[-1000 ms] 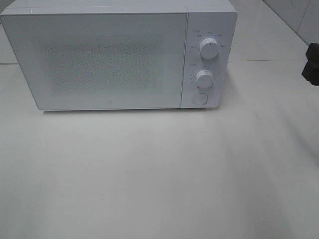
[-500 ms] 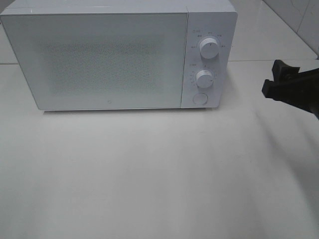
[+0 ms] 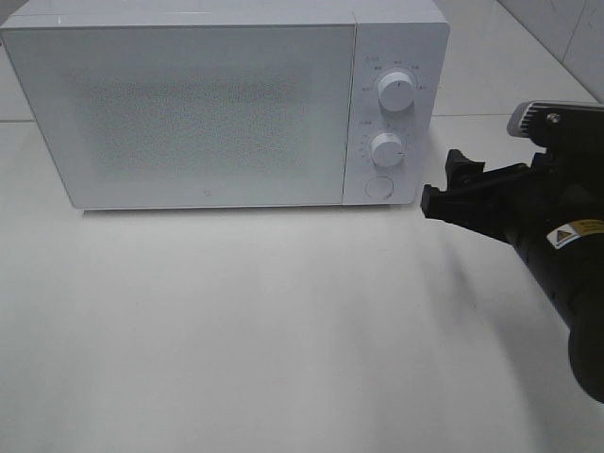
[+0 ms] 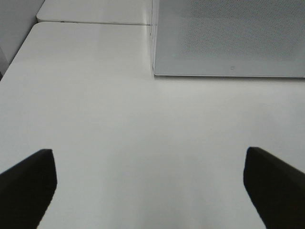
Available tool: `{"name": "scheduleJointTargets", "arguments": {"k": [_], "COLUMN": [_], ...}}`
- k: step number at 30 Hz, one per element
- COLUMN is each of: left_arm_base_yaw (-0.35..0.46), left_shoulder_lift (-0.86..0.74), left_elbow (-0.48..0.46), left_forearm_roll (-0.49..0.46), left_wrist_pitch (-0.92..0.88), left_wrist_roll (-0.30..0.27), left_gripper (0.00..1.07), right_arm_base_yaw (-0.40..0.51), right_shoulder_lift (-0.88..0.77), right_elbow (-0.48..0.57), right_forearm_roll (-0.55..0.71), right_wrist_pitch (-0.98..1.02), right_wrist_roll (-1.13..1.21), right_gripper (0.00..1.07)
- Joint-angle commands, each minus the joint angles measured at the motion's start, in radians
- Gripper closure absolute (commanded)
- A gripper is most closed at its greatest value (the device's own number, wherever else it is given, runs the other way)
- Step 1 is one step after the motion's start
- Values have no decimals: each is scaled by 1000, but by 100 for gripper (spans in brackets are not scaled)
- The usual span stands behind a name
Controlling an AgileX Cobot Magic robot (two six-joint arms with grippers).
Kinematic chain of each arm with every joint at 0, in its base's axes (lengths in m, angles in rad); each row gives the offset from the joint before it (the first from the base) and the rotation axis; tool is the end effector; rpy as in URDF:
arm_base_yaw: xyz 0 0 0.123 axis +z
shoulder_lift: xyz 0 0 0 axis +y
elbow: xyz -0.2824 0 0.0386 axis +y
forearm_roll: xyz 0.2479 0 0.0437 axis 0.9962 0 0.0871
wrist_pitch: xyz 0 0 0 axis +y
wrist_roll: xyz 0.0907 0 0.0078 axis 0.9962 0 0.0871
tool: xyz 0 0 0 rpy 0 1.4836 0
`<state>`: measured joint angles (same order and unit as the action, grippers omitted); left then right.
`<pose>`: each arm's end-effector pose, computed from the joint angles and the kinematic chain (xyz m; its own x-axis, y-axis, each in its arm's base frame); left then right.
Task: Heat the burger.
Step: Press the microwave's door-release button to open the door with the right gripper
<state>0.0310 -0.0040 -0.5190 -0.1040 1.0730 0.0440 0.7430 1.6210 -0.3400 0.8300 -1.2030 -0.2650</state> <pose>-0.0082 -0.0086 0.2817 -0.4445 -0.0196 -0.8956 0.0482 0.9978 -0.0457 0.2124 0.1100 0.1686 -0.1022 0.0138 -0.9947 0.0228 0.9997 0.0116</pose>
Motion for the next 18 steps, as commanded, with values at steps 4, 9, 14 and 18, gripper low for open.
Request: {"name": "scheduleJointTargets", "arguments": {"k": [4, 9, 14, 18], "left_arm_base_yaw": [1, 1, 1, 1], "left_shoulder_lift": [-18, -18, -18, -18], "left_elbow": [3, 3, 3, 3], "left_forearm_roll": [0, 0, 0, 0], "left_wrist_pitch": [-5, -5, -5, -5], "left_wrist_roll": [1, 1, 1, 1], "left_gripper": [7, 7, 7, 7], "right_arm_base_yaw": [95, 138, 147, 147], "right_shoulder_lift": [78, 117, 117, 117], "right_elbow": [-68, -109, -126, -132], "right_forearm_roll": [56, 59, 60, 56], "right_wrist_pitch": [-15, -4, 12, 30], "right_wrist_roll": [-17, -35, -34, 53], "right_gripper": [31, 31, 31, 31]}}
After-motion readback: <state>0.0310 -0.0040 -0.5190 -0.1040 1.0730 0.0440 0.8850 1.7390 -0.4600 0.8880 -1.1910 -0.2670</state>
